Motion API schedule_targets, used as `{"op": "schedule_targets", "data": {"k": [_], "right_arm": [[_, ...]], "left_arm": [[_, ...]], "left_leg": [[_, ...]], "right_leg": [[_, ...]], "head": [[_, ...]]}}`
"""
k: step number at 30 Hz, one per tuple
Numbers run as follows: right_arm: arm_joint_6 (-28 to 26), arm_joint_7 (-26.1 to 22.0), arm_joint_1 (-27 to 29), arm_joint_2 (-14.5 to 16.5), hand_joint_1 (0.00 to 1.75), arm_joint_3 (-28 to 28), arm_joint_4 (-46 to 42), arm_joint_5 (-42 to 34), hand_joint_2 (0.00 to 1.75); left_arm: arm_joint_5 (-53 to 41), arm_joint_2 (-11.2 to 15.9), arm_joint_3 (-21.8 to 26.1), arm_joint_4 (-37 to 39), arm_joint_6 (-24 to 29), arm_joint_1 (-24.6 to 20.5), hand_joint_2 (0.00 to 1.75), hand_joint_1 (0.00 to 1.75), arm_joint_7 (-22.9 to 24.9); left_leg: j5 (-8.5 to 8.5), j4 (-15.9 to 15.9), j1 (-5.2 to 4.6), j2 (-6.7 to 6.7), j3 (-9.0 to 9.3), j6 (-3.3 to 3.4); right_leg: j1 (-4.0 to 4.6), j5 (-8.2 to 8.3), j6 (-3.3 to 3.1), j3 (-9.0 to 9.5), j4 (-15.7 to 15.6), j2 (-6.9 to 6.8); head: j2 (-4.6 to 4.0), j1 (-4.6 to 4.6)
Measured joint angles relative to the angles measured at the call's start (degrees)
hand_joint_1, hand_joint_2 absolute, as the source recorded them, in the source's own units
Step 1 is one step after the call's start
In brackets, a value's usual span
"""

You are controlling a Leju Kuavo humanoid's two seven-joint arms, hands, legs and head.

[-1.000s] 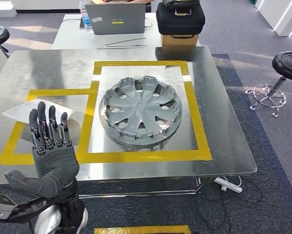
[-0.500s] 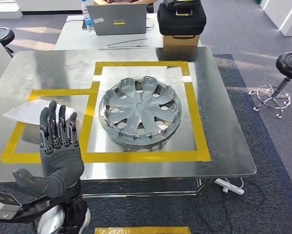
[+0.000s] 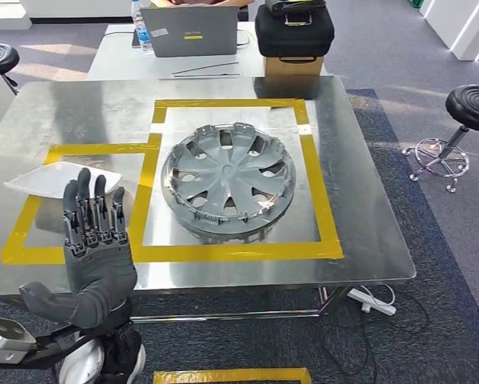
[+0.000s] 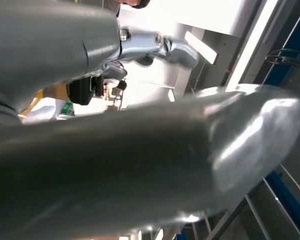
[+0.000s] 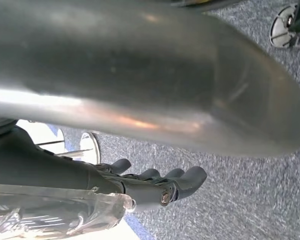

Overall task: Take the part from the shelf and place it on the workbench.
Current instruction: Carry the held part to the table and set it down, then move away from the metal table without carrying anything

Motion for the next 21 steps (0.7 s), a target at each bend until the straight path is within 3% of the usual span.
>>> {"op": "schedule_targets", "data": {"k": [2, 3, 6, 7, 8, 9, 12, 14, 16, 18, 21], "right_arm": [[0.05, 0.00, 0.06, 0.00, 0.00, -0.03, 0.00, 0.05, 0.00], [0.09, 0.00, 0.08, 0.00, 0.00, -0.04, 0.00, 0.07, 0.00], [0.15, 0.00, 0.08, 0.00, 0.00, -0.08, 0.00, 0.10, 0.00], [0.16, 0.00, 0.08, 0.00, 0.00, -0.08, 0.00, 0.11, 0.00], [0.16, 0.00, 0.08, 0.00, 0.00, -0.09, 0.00, 0.11, 0.00], [0.17, 0.00, 0.06, -0.01, 0.00, -0.09, 0.00, 0.13, 0.00], [0.17, 0.00, -0.27, -0.02, 0.00, -0.10, 0.00, 0.18, 0.00], [0.19, -0.01, -0.45, -0.02, 0.00, -0.10, 0.00, 0.20, 0.00], [0.21, -0.03, -0.42, -0.02, 0.00, -0.11, 0.00, 0.21, 0.00], [0.23, -0.07, -0.46, -0.02, 0.00, -0.12, 0.00, 0.21, 0.00], [0.25, -0.13, -0.49, -0.02, 0.00, -0.13, 0.00, 0.25, 0.00]], "left_arm": [[-0.14, 0.14, -0.30, 0.02, 0.01, -0.06, 0.00, 0.00, 0.00], [-0.22, 0.17, -0.42, 0.03, 0.01, -0.10, 0.00, 0.00, 0.00], [-0.32, 0.26, -0.55, 0.09, 0.02, -0.15, 0.00, 0.00, 0.00], [-0.33, 0.31, -0.55, 0.13, 0.01, -0.15, 0.00, 0.00, 0.00], [-0.33, 0.33, -0.56, 0.16, 0.01, -0.15, 0.00, 0.00, 0.00], [-0.33, 0.35, -0.56, 0.17, 0.00, -0.16, 0.00, 0.00, 0.00], [-0.31, 0.36, -0.60, 0.18, -0.03, -0.21, 0.00, 0.00, 0.00], [-0.33, 0.37, -0.64, 0.19, -0.12, -0.32, 0.00, 0.00, 0.00], [-0.36, 0.42, -0.67, 0.20, -0.24, -0.42, 0.00, 0.00, -0.01], [-0.39, 0.53, -0.65, 0.20, -0.27, -0.45, 0.00, 0.00, -0.02], [-0.56, 0.71, -0.62, 0.21, -0.27, -0.53, 0.00, 0.00, -0.01]], "left_leg": [[0.60, -0.25, 0.10, 0.12, -0.32, 0.76], [0.92, -0.38, 0.22, 0.22, -0.56, 1.10], [1.85, -0.38, 0.25, 0.53, -1.79, 1.54], [2.21, -0.36, 0.24, 0.59, -2.26, 1.52], [2.58, -0.34, 0.24, 0.61, -2.71, 1.46], [2.93, -0.33, 0.27, 0.61, -3.11, 1.34], [4.06, -0.29, 0.22, 0.58, -3.96, 0.55], [4.86, -0.32, 0.13, 0.57, -4.19, -0.18], [5.50, -0.46, 0.24, 0.55, -4.33, -0.84], [3.32, 1.02, 0.29, 0.55, -5.17, -1.42], [-4.93, 10.84, 0.27, 0.57, -8.10, -1.87]], "right_leg": [[-0.16, -0.84, 0.69, -0.51, 0.65, -0.04], [-0.21, -2.42, 0.99, -1.24, 2.42, -0.09], [-0.35, -9.22, 1.68, -4.94, 13.22, -0.20], [-0.37, -10.22, 1.78, -5.42, 15.61, -0.20], [-0.39, -10.04, 1.83, -4.77, 15.73, -0.20], [-0.42, -8.92, 1.82, -2.96, 13.55, -0.21], [-0.47, -5.47, 1.56, 5.11, 1.57, -0.06], [-0.29, -5.10, 0.97, 6.48, -1.37, 0.23], [-0.21, -4.46, 0.03, 5.58, -1.23, 0.28], [-0.31, -3.41, -0.96, 4.80, -1.30, 0.07], [-0.28, -1.46, -1.69, 2.59, -1.26, -0.16]], "head": [[0.00, 0.08], [0.00, 0.18], [0.00, 0.37], [0.00, 0.36], [0.00, 0.37], [0.00, 0.37], [0.00, 0.31], [0.00, 0.18], [0.00, 0.07], [0.00, -0.10], [0.00, -0.51]]}}
